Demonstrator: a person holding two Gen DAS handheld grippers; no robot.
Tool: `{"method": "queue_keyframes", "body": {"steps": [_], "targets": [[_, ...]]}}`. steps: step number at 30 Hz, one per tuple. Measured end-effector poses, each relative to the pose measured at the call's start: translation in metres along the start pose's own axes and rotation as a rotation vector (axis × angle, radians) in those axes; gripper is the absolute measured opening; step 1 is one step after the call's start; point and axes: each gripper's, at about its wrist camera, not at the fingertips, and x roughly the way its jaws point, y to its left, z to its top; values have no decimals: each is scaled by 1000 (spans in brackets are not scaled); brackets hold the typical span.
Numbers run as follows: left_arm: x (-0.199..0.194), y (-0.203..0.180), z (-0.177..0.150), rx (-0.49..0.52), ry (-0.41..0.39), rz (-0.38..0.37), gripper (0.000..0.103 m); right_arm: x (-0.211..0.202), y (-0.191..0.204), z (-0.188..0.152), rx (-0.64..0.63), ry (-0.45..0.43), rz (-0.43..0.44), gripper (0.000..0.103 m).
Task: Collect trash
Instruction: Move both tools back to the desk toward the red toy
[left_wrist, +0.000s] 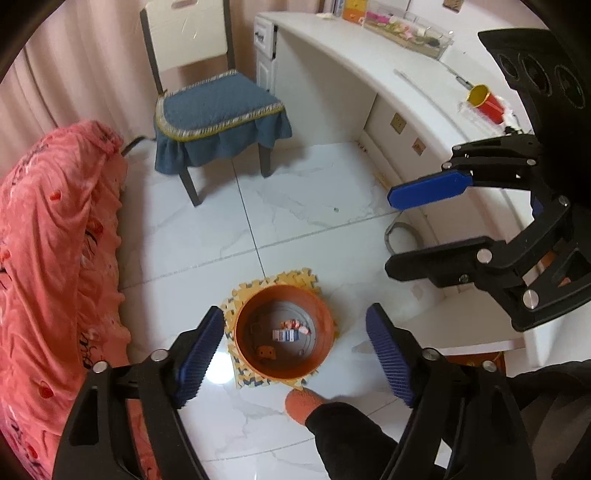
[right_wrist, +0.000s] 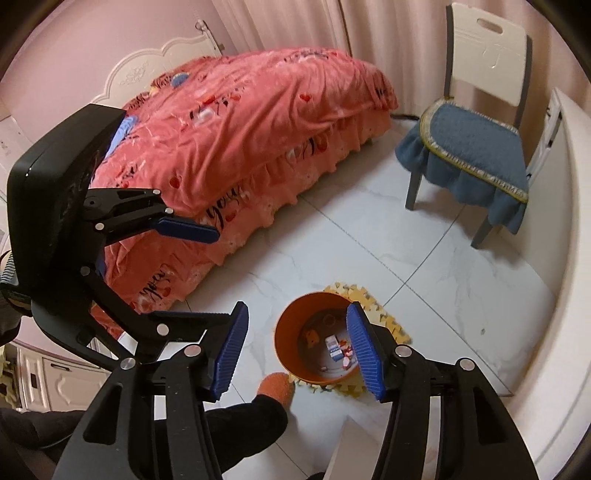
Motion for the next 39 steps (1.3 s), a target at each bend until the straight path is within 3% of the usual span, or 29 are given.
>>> {"method": "queue_keyframes", "body": {"steps": [14,28,39], "targets": [[-48,-74,34,164,-56,0,80,-120,-13,-38,7,-114,-77,58],[-51,-192,84,429,-112,-129,85,-233,-81,-134,247,-226,-238,58],[-33,-271,112,620,-105,-224,85,-292,-135,-214,464,-294,-379,58]]}}
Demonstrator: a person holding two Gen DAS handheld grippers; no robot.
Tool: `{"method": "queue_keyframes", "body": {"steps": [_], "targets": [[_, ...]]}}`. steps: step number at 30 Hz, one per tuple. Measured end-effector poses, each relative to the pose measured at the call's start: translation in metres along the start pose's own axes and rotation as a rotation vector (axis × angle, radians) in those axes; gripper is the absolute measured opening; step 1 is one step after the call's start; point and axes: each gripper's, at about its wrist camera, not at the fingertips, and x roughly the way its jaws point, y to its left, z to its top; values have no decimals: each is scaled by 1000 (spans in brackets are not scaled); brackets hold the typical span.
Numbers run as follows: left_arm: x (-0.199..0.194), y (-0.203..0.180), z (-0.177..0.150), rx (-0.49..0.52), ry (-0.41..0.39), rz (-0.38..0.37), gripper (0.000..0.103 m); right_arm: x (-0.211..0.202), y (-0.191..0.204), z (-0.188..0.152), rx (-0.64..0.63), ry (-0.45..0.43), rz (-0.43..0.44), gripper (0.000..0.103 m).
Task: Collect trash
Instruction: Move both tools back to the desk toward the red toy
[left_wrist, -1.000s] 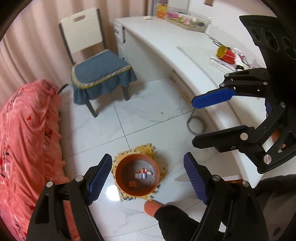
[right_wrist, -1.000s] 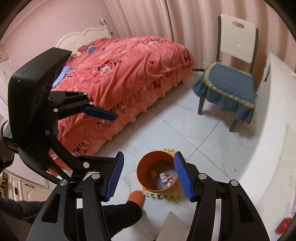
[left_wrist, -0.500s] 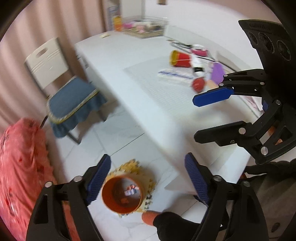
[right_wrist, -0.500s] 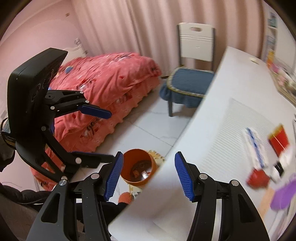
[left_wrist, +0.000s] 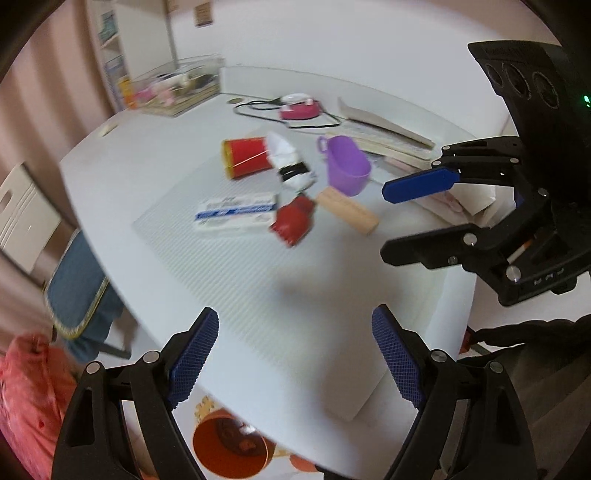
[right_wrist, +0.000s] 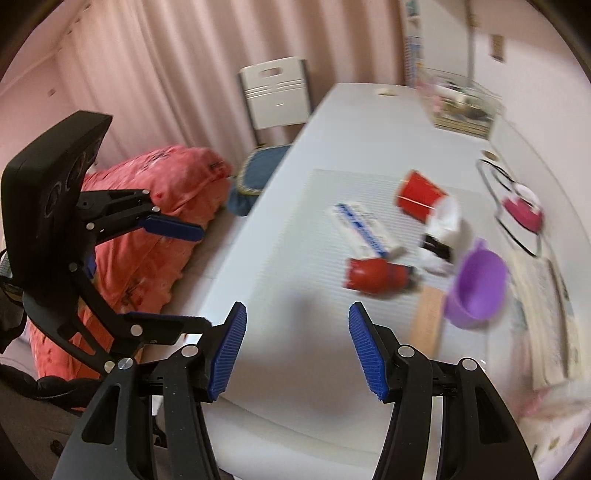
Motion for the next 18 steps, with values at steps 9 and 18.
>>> {"method": "queue_keyframes", "body": {"steps": [9,18], "targets": [[31,-5,37,55,11,-63,85,-2,-38,5,78,-19,-45,58],[85,13,73,87,35,-126,84,28,-83,33,168,-29,-18,58]]}}
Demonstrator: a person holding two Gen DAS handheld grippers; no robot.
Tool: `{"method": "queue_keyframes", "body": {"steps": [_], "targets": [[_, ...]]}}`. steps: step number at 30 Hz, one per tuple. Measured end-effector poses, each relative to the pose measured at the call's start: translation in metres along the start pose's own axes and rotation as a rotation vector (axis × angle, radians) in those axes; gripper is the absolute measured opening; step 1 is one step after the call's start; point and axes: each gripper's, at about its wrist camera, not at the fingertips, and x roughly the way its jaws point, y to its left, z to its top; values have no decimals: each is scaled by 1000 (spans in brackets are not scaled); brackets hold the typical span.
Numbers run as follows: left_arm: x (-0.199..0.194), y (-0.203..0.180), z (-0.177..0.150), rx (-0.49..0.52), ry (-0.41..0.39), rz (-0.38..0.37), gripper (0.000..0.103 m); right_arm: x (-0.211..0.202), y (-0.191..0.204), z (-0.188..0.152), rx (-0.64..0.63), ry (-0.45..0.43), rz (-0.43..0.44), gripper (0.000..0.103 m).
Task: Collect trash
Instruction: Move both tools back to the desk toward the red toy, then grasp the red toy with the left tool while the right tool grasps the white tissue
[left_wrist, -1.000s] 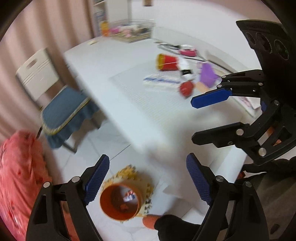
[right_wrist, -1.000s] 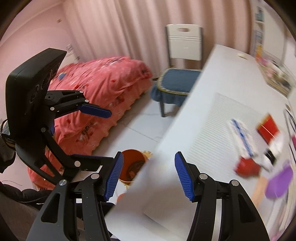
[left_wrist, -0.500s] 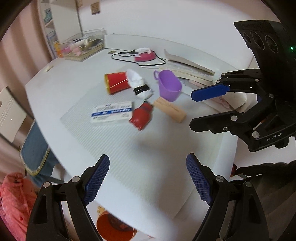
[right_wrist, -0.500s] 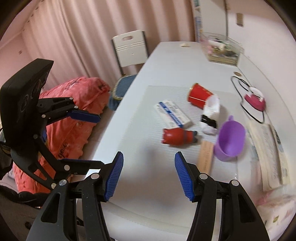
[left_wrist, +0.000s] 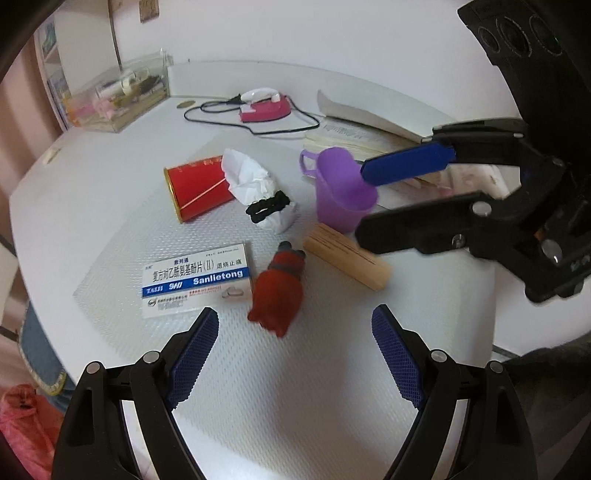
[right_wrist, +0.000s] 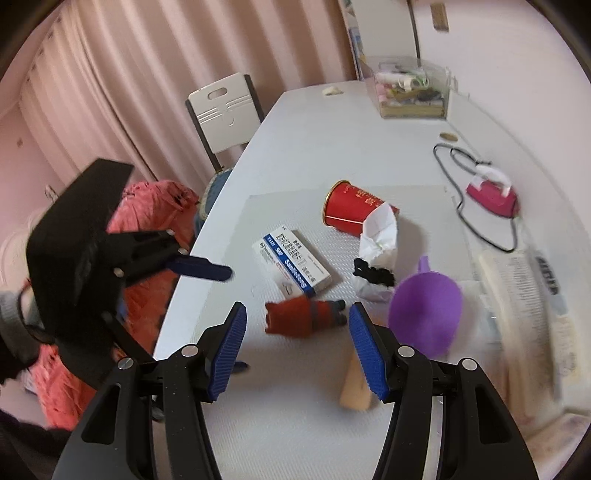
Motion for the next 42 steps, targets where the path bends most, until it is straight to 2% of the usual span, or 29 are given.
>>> {"method": "queue_keyframes", "body": {"steps": [2,6,10,11,13,17,25,26,29,33,42], "targets": [[7,6,3,-15,5,-26,79,15,-5,3,21,19,19,58],[18,10,5,-14,9,-78,78,43,-16,1,56,61,47,58],[31,9,8,-12,22,-101,77,62,-33,-3,83,96,14,58],[32,9,9,-14,22,-106,77,65,-38,-4,89,105,-4,54],[37,10,11,-18,22,-119,77,65,-43,-3,77,84,10,54],[46,12,16,-25,23,-143,76,71,-39,7,-5,82,-41,54],[62,14,27,-16,17,-138,71,88,-39,24,-69,98,-109,54],[63,13,27,-17,22,-152,61,89,-39,25,-72,99,-110,54],[67,9,23,-3,47,-120,61,88,-42,24,-77,106,-105,54],[66,14,20,-36,68,-132,61,92,-41,27,-125,136,-135,54],[78,9,22,-17,113,-86,59,117,-37,40,-262,256,-206,55]]}}
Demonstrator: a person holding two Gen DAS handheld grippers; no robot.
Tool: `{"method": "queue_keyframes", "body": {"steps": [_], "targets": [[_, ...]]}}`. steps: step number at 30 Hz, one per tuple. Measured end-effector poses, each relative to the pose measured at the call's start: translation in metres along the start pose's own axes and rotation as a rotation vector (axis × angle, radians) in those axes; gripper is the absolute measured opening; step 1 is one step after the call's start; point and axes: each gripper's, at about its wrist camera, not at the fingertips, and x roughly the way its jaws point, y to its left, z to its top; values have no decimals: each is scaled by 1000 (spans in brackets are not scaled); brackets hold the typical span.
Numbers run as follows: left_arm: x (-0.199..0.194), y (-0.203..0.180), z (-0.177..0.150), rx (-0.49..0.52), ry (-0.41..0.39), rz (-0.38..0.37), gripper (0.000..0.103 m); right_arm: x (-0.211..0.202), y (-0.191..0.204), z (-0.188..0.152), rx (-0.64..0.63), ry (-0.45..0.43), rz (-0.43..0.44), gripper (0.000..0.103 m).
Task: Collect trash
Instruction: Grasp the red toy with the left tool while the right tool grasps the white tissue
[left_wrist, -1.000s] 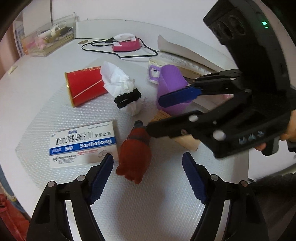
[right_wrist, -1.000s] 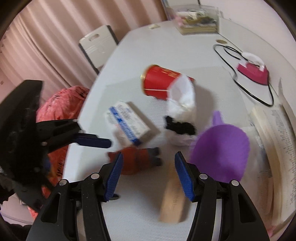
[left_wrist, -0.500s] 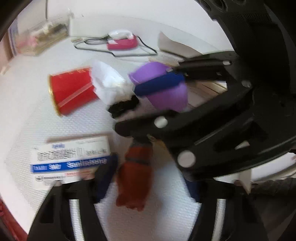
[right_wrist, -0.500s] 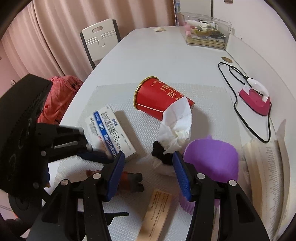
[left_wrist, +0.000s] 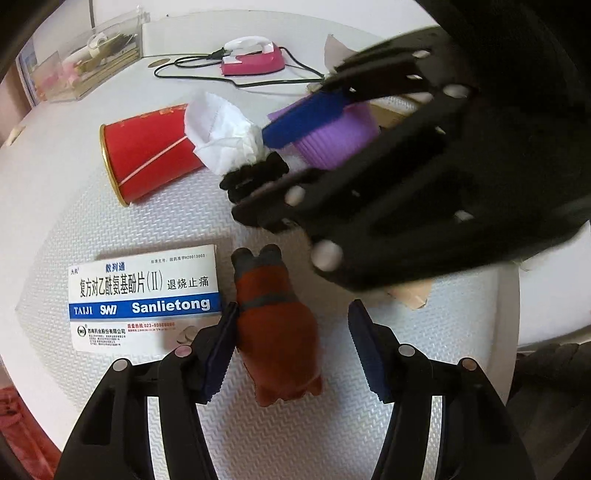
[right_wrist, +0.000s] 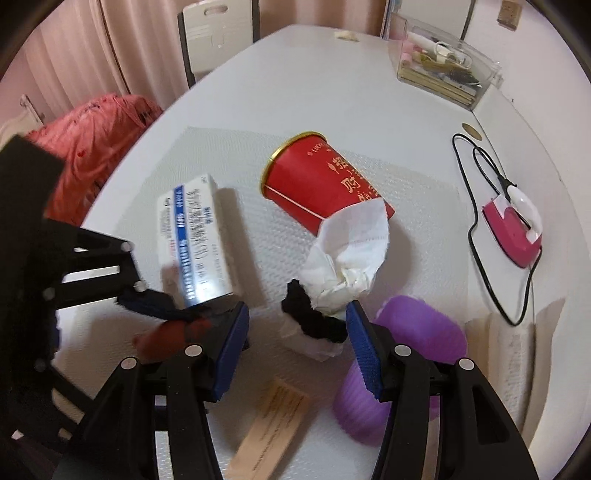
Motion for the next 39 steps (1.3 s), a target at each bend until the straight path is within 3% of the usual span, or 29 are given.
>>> {"method": "queue_keyframes", "body": {"steps": [3,7,9,11,24,31,36,39], "targets": [[-3,8,-6,-26,4,3,49,13,0,8,-49,52,-41,56],[-2,13,-5,-29,9,-12,49,29,0,16,-102,104,-66,55],[1,13,-2,-26,3,-12,49,33,2,17,-130,115,-82,40],[2,15,0,-43,2,-10,43,35,3,17,-152,113,-110,40],[1,6,-5,-51,-1,29,39,6,3,10,-53,39,13,38],[-15,1,-9,-61,-21,43,39,-20,18,0,-45,-13,125,38],[-27,-6,-22,-80,-24,56,39,-34,34,-10,-63,-37,154,38],[-51,-14,-50,-87,-32,70,39,-46,41,-18,-65,-54,174,38]]}}
